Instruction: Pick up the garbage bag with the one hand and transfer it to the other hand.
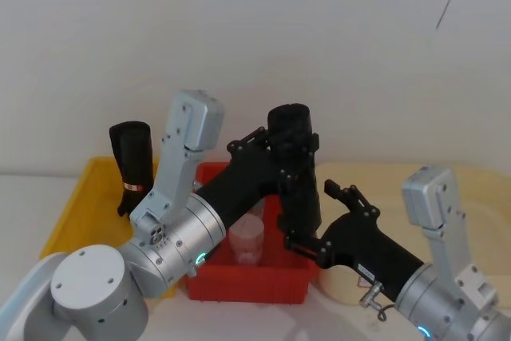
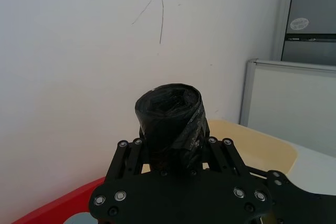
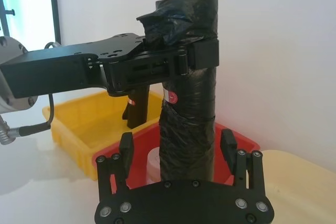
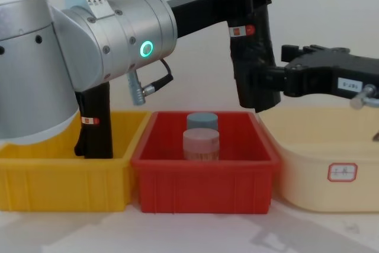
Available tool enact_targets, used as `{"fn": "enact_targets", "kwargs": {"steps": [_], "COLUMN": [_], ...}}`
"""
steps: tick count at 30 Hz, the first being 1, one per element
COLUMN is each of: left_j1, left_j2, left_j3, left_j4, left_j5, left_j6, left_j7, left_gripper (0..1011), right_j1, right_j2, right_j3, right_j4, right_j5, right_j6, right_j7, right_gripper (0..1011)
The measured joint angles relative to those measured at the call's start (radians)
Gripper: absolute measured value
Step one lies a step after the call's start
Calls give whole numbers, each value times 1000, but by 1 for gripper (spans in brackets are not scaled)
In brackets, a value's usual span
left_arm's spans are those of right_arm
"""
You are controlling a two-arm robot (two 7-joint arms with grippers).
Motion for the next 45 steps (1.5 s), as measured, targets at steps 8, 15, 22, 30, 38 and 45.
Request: {"fn": "enact_targets", "kwargs": {"steps": [8, 15, 22, 30, 38, 45], "left_j1": [0, 0, 0, 0, 0, 0], "left_j2": [0, 0, 0, 0, 0, 0], "left_j3": [0, 0, 0, 0, 0, 0], "left_j4": [0, 0, 0, 0, 0, 0], "left_j5": [0, 0, 0, 0, 0, 0], "left_j6": [0, 0, 0, 0, 0, 0], "left_j7": [0, 0, 0, 0, 0, 0], "left_gripper": [485, 485, 485, 485, 485, 550], "right_j1": [39, 77, 101, 118, 126, 127], "right_j2": [-19, -40, -60, -80, -92, -97], "right_j3": [-21, -36, -43, -39, -31, -22], "right_j4": [43, 88, 122, 146, 156, 156], "right_j5": [-13, -31, -49, -59, -65, -65], "right_j6": [3, 5, 3, 3, 10, 12], "right_j7": [5, 6, 0, -14, -19, -21], "right_gripper": [1000, 1001, 879, 641, 510, 510]}}
